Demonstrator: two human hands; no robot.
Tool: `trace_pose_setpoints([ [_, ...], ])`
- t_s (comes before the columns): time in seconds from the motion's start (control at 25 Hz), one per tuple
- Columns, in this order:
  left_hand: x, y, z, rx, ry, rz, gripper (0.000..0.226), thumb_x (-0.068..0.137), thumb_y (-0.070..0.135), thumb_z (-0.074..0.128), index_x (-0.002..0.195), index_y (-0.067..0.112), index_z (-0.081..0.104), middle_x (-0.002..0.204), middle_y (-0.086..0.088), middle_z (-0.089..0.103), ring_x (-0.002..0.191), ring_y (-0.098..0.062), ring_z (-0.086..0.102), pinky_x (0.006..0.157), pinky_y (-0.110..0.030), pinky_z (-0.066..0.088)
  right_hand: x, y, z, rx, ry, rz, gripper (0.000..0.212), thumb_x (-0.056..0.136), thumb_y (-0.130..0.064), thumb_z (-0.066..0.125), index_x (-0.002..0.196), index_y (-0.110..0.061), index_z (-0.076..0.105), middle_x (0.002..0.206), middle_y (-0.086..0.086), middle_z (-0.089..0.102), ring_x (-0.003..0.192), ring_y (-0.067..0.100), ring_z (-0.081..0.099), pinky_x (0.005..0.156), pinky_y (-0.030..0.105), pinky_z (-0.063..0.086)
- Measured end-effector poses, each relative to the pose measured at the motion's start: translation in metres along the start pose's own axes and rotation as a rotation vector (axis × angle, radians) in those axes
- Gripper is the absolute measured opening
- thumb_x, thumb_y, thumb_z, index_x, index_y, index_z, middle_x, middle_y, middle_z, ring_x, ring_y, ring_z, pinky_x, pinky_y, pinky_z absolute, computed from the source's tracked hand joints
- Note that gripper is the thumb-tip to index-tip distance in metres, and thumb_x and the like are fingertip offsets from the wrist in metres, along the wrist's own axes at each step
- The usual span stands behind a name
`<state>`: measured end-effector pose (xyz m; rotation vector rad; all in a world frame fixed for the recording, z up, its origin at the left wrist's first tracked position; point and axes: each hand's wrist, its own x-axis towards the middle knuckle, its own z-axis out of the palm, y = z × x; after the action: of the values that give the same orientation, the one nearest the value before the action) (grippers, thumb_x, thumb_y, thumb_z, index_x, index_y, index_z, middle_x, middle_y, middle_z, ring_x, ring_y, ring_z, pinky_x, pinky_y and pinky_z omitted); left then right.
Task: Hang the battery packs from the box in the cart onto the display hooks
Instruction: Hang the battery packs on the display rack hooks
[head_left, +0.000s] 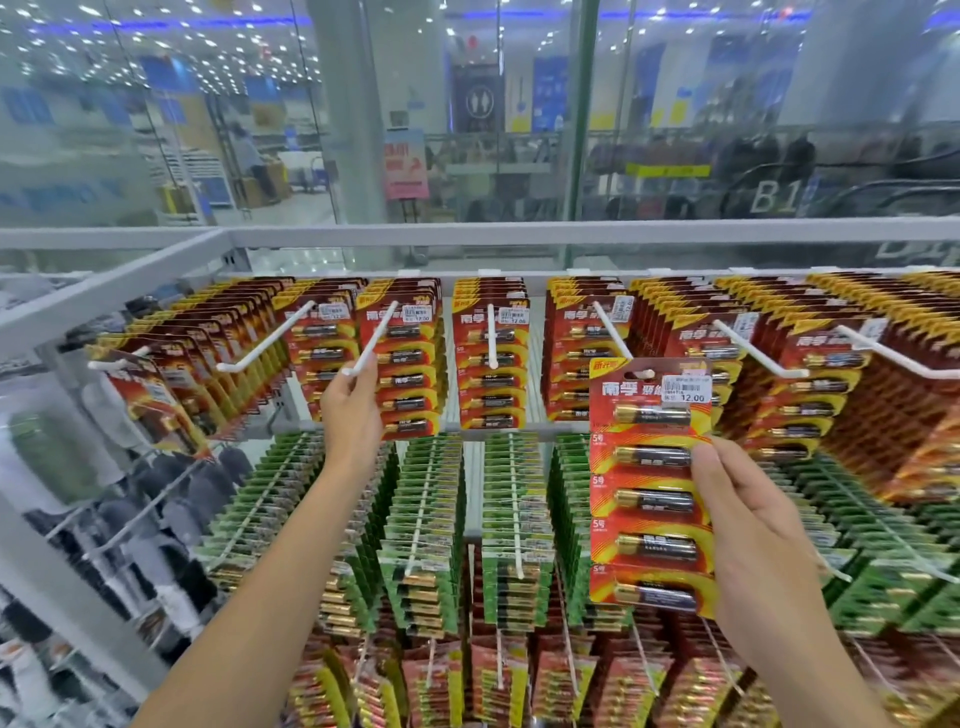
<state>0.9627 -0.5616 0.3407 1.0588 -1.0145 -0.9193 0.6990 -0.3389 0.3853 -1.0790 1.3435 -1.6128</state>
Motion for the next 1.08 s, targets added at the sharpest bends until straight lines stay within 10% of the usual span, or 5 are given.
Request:
trace_pose_setpoints([
  [0.36, 0.005, -0.007, -0.008, 0.036, -0.036, 0.017, 0.060, 0.085, 0.077, 0.060, 0.109, 0.023, 0.072, 0.099, -0.003, 0.059, 0.084, -0.026, 0.053, 0.073, -0.049, 0.043, 0.002, -0.009, 0.003, 0.093, -0.045, 0.043, 0.029, 0.108, -0.024, 0.043, 0.089, -0.033, 0.062, 0.063, -0.031, 0.068, 0.057, -0.015, 0.064, 0.046, 0.005, 0.047],
  [0.72, 0.000, -0.004, -0.003, 0.036, -0.008, 0.010, 0.041, 0.107, 0.044, 0.053, 0.110, 0.006, 0.066, 0.094, -0.009, 0.064, 0.081, -0.028, 0.057, 0.076, -0.051, 0.050, 0.109, 0.031, 0.031, -0.096, 0.084, 0.005, 0.033, 0.104, -0.051, 0.046, 0.105, -0.027, 0.070, 0.109, 0.024, 0.067, 0.100, 0.046, 0.067, 0.093, 0.067, 0.054],
  [0.92, 0.004, -0.009, -0.011, 0.020, -0.042, 0.036, 0.070, 0.089, 0.069, 0.063, 0.112, 0.003, 0.061, 0.100, -0.006, 0.059, 0.085, -0.029, 0.053, 0.073, -0.052, 0.043, 0.147, 0.040, 0.045, -0.036, 0.165, 0.035, 0.030, 0.110, -0.038, 0.043, 0.108, -0.024, 0.070, 0.094, 0.008, 0.077, 0.082, 0.029, 0.075, 0.074, 0.046, 0.062],
  [1.08, 0.007, -0.011, -0.013, 0.063, -0.028, 0.034, 0.050, 0.098, 0.055, 0.059, 0.108, 0.007, 0.064, 0.095, -0.006, 0.058, 0.081, -0.027, 0.051, 0.072, -0.047, 0.043, 0.143, 0.046, 0.043, -0.105, 0.187, 0.006, 0.028, 0.110, -0.040, 0.043, 0.097, -0.027, 0.064, 0.053, -0.012, 0.047, 0.046, 0.005, 0.040, 0.050, 0.027, 0.032],
])
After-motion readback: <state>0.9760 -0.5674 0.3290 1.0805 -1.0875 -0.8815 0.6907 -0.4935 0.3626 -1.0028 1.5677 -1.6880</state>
